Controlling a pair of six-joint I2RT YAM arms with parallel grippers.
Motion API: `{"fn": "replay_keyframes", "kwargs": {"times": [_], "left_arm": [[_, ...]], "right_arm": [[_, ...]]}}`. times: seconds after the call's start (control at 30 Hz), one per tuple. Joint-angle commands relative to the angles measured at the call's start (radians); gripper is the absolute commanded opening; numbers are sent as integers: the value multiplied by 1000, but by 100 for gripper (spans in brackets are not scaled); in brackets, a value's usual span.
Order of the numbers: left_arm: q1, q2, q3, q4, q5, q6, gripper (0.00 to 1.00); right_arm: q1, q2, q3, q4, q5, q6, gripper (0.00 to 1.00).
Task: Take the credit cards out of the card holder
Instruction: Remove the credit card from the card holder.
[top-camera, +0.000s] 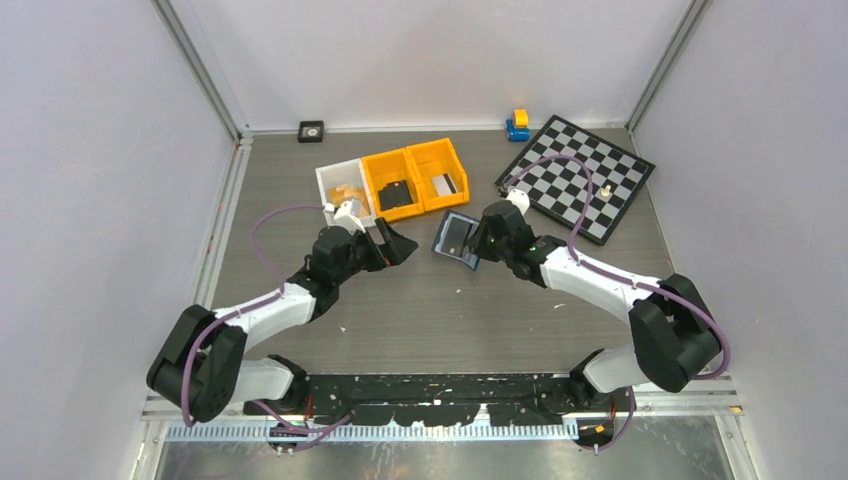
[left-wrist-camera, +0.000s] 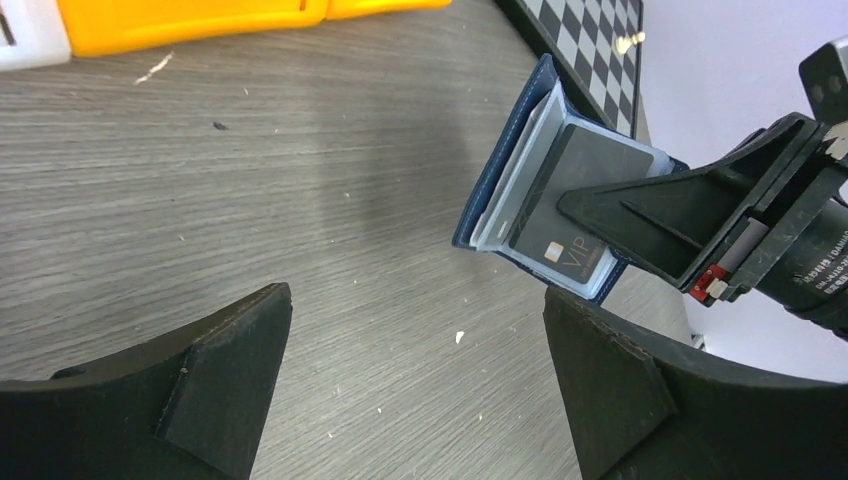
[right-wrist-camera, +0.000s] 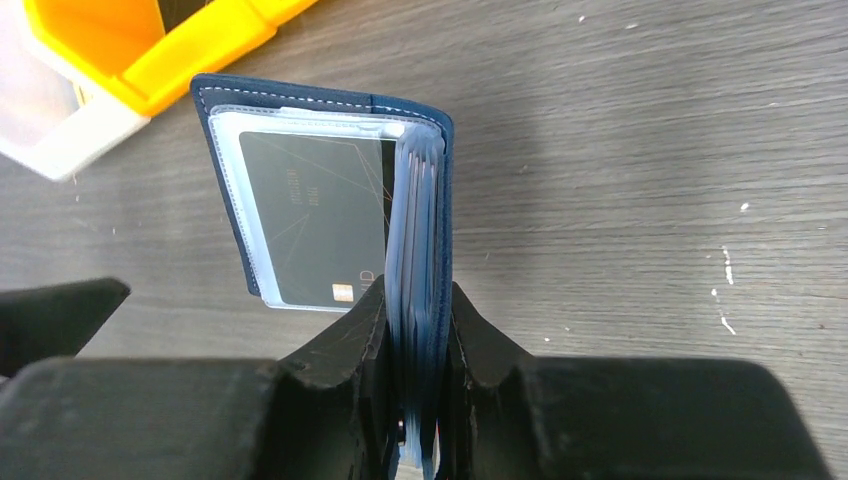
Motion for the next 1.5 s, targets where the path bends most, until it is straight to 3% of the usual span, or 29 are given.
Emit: {"fn": "replay_keyframes", "kwargs": {"times": [0.0, 0.5, 0.7, 1.17, 1.27, 1.33, 1.47], "left_arm": [[-5, 44, 45, 97, 84, 34, 100], [-20, 141, 106, 113, 181, 41, 100], [-25, 185, 149, 46, 171, 52, 91], [-26, 166, 148, 22, 148, 52, 38], [-26, 163, 149, 23, 159, 55, 21], [-26, 168, 157, 29, 185, 54, 3], [-25, 167, 159, 27, 196, 40, 0]], "right_arm": [[2, -52, -2, 143, -90, -67, 1], [2, 6, 39, 135, -256, -78, 1], [3, 45, 61, 145, -341, -68, 0], [3, 23, 62, 146, -378, -71, 1], [3, 17, 61, 143, -379, -71, 1], [3, 16, 63, 137, -376, -74, 1], [3, 13, 67, 131, -357, -77, 0]]}}
